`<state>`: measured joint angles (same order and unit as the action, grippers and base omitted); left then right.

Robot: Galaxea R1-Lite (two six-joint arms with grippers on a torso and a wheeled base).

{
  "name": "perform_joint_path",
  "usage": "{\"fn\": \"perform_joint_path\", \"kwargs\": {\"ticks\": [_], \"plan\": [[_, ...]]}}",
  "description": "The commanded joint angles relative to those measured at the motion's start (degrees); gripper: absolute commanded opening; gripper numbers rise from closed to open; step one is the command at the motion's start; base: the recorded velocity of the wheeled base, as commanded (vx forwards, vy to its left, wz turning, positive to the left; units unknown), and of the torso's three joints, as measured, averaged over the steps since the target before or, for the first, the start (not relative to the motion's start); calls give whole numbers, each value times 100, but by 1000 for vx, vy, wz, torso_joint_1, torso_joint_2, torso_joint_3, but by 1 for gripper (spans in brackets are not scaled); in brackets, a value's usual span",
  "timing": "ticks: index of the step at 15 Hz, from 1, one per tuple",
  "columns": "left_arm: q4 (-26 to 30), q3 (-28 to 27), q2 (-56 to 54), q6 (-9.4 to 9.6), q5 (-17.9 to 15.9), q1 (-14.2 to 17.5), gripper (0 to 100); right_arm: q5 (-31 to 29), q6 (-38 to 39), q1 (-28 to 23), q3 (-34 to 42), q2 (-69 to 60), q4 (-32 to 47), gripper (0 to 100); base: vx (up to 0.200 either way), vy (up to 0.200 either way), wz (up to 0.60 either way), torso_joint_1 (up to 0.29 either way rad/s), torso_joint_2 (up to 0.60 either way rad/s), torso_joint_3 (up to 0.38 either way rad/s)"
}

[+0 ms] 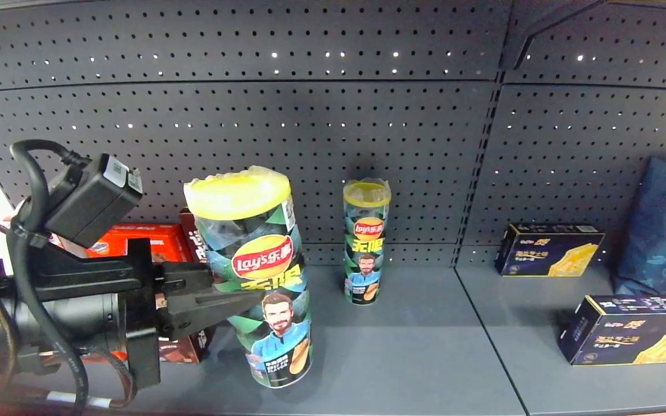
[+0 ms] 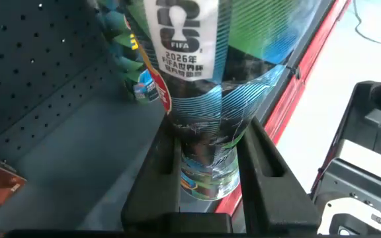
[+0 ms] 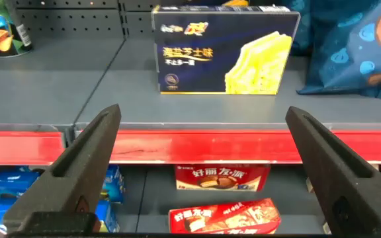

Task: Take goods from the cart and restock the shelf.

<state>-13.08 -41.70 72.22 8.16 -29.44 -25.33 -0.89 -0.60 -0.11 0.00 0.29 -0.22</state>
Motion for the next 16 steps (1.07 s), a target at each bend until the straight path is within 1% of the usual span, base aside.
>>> {"fn": "perform_joint_path", "kwargs": {"ticks": [1,6,8,14,15,16], "plan": [[-10,-4,12,2,0,11,0,1,-11,2,0,6,-4,100,0,0,0,0,0,0],[-2,13,3,-7,8,20,0,10,-11,2,0,6,-4,100,0,0,0,0,0,0],[-2,31,3,-7,8,28,0,10,7,2,0,6,-4,100,0,0,600,5,5,5],[16,163,-103,-16,52,28,0,54,-28,2,0,6,4,100,0,0,0,0,0,0],[7,171,-111,-25,88,37,0,-157,-72,-15,0,15,13,100,0,0,0,0,0,0],[-28,207,-103,-16,96,37,0,-175,-116,-24,0,50,13,100,0,0,0,0,0,0]]}}
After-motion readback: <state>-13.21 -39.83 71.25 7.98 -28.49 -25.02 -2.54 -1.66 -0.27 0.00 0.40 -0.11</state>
